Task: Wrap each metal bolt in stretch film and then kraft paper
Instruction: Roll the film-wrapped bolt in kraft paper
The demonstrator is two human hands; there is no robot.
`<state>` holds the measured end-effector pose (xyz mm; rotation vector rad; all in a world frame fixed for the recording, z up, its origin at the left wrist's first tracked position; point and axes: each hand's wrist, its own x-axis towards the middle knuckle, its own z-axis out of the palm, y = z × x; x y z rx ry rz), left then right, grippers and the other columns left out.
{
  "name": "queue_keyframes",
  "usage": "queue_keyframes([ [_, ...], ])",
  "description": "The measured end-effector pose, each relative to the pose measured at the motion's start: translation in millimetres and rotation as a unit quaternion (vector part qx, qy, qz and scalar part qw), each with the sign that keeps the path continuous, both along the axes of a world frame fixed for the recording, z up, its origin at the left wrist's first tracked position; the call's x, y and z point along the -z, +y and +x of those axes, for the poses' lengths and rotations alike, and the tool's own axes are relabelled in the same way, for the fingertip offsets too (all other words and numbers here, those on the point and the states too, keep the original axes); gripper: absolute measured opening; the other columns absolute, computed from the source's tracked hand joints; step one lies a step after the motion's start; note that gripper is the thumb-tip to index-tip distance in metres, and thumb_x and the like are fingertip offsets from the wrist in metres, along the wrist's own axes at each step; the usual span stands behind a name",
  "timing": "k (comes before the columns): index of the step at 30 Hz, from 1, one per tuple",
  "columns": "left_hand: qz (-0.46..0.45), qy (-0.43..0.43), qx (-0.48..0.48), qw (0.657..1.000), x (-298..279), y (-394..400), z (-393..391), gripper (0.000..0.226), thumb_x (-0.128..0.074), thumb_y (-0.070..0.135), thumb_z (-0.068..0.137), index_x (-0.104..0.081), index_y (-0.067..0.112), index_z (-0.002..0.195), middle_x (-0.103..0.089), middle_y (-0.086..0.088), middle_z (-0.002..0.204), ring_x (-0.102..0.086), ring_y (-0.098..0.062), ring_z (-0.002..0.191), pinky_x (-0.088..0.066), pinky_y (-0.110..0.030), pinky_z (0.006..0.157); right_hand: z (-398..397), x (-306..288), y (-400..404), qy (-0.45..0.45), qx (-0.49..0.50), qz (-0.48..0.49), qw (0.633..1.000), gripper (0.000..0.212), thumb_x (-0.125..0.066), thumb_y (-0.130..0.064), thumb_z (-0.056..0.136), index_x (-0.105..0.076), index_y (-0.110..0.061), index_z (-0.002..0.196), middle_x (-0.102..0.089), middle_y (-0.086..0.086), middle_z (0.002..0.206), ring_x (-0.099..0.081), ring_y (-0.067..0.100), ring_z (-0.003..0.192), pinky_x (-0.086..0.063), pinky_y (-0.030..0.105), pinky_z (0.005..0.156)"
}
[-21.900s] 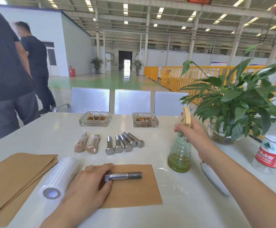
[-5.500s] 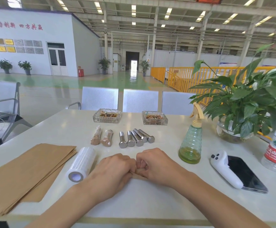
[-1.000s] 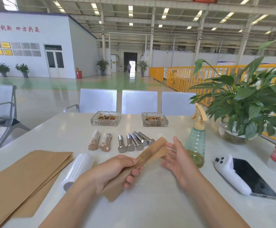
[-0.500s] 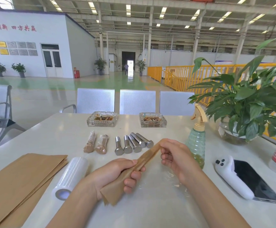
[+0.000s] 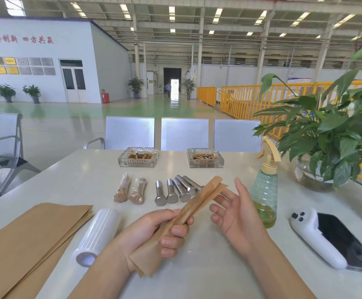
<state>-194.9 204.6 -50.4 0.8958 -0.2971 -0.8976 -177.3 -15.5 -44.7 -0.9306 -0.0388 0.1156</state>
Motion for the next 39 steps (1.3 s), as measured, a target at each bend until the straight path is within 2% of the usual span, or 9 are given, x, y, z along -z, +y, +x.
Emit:
queue_keyframes([
  [2,0.049,-0.019,-0.013,0.999,0,-3,-2,0.020,-0.047,0.024,0.100,-0.055,0.007,0.106,-0.042,0.001,0.071,-0.040,-0.008,0.044,-0.040,-0.021,0.041,0,0,-4,0.007,0.014,-0.050,0.999,0.044,-0.058,-0.052,0.098,-0.077,-0.012,0.095,-0.056,0.002,0.072,-0.049,0.014,0.050,-0.044,0.026,0.043],
  [6,0.083,-0.029,-0.025,0.996,-2,-6,-4,0.024,-0.044,0.027,0.098,-0.056,0.007,0.104,-0.040,0.001,0.071,-0.037,-0.007,0.043,-0.037,-0.020,0.039,-1,-5,-13,-0.033,0.055,-0.126,0.990,0.019,-0.063,-0.010,0.096,-0.082,-0.009,0.093,-0.054,0.001,0.068,-0.049,0.010,0.050,-0.047,0.024,0.046],
  [10,0.082,-0.030,-0.026,0.996,-2,-3,-3,0.025,-0.042,0.027,0.098,-0.054,0.007,0.106,-0.041,0.001,0.070,-0.038,-0.006,0.043,-0.037,-0.020,0.039,3,-15,-32,-0.046,0.134,-0.204,0.969,0.027,-0.057,0.001,0.092,-0.078,-0.010,0.105,-0.052,0.001,0.066,-0.049,0.012,0.053,-0.048,0.027,0.050],
  [14,0.042,-0.017,-0.002,0.999,-1,0,1,0.021,-0.042,0.023,0.101,-0.052,0.007,0.108,-0.043,0.003,0.070,-0.041,-0.006,0.043,-0.040,-0.020,0.040,1,-13,-32,-0.034,0.124,-0.176,0.976,0.024,-0.060,0.001,0.094,-0.077,-0.009,0.108,-0.063,0.005,0.077,-0.056,0.016,0.057,-0.051,0.028,0.049],
  [18,-0.026,0.018,0.024,0.999,1,2,4,0.026,-0.065,0.021,0.092,-0.056,0.003,0.108,-0.044,0.000,0.070,-0.044,-0.009,0.044,-0.042,-0.023,0.039,-5,2,-22,-0.021,-0.073,-0.126,0.989,0.035,-0.075,-0.011,0.089,-0.072,-0.004,0.123,-0.072,0.011,0.110,-0.064,0.017,0.072,-0.055,0.027,0.058],
  [20,-0.019,0.017,0.022,0.999,1,2,4,0.025,-0.064,0.022,0.092,-0.056,0.004,0.108,-0.044,0.000,0.070,-0.044,-0.008,0.044,-0.041,-0.023,0.039,-7,5,-17,-0.044,-0.126,-0.112,0.985,0.033,-0.075,-0.019,0.090,-0.075,-0.007,0.121,-0.072,0.011,0.117,-0.064,0.016,0.076,-0.055,0.026,0.062],
  [26,0.048,-0.009,0.015,0.999,1,-3,0,0.025,-0.035,0.024,0.103,-0.054,0.008,0.107,-0.041,0.003,0.070,-0.041,-0.006,0.043,-0.039,-0.020,0.040,-2,5,2,-0.033,-0.059,-0.082,0.994,0.026,-0.080,-0.027,0.081,-0.080,-0.013,0.102,-0.070,0.005,0.090,-0.060,0.012,0.063,-0.052,0.022,0.052],
  [35,0.054,-0.003,0.000,0.999,2,-8,-1,0.024,-0.040,0.027,0.100,-0.055,0.009,0.103,-0.041,0.003,0.069,-0.039,-0.006,0.043,-0.038,-0.020,0.039,-7,13,19,-0.045,-0.016,-0.111,0.993,0.034,-0.067,-0.032,0.096,-0.076,-0.002,0.111,-0.074,0.011,0.097,-0.055,0.012,0.056,-0.048,0.022,0.051],
  [39,0.054,0.000,-0.007,0.998,3,-8,-1,0.024,-0.040,0.027,0.100,-0.055,0.009,0.103,-0.041,0.003,0.069,-0.039,-0.006,0.043,-0.037,-0.020,0.039,-6,12,26,-0.045,0.020,-0.119,0.992,0.027,-0.067,-0.029,0.097,-0.077,-0.004,0.101,-0.075,0.012,0.092,-0.053,0.012,0.051,-0.047,0.022,0.050],
])
